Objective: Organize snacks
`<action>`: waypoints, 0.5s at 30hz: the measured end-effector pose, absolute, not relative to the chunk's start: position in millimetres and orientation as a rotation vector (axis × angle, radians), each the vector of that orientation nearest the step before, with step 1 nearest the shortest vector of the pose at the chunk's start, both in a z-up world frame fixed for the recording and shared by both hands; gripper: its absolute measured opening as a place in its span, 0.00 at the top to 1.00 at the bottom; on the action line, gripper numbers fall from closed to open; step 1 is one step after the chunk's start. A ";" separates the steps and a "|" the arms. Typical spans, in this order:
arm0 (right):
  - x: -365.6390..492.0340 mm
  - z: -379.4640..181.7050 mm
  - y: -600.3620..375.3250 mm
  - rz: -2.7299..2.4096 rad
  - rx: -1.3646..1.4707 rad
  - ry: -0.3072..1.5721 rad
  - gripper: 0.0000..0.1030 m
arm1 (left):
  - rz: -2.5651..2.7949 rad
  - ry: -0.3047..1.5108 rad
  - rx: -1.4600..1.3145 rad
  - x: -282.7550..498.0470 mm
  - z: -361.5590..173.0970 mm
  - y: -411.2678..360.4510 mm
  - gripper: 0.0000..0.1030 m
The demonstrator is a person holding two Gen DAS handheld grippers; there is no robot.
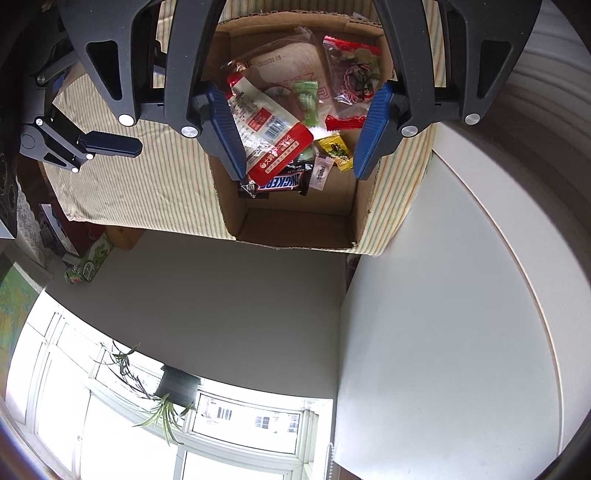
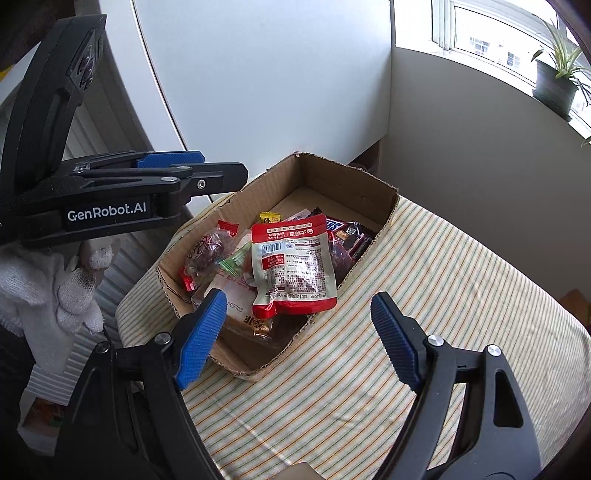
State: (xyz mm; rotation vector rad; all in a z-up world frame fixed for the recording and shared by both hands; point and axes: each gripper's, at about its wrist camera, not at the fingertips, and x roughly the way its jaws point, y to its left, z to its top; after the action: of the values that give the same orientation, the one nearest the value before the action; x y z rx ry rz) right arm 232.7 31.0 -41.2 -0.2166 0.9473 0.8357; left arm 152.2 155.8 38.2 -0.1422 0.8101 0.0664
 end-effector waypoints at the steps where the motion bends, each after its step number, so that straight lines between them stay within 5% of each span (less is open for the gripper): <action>1: 229.8 -40.9 28.5 0.831 -0.216 0.940 0.19 | 0.070 0.803 -0.140 148.3 40.1 153.9 0.42; 10: 199.2 -22.9 -2.1 0.786 -0.204 0.852 0.19 | 0.092 0.712 -0.134 105.5 52.8 136.2 0.32; 15: 175.5 -17.2 -23.5 0.725 -0.182 0.763 0.05 | 0.134 0.655 -0.098 73.8 47.0 119.1 0.24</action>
State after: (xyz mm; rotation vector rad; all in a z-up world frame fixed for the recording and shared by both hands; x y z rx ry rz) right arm 175.5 -23.5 -17.2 -0.1816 0.7627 0.7254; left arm 73.8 119.1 47.0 -0.0978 0.6551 0.1343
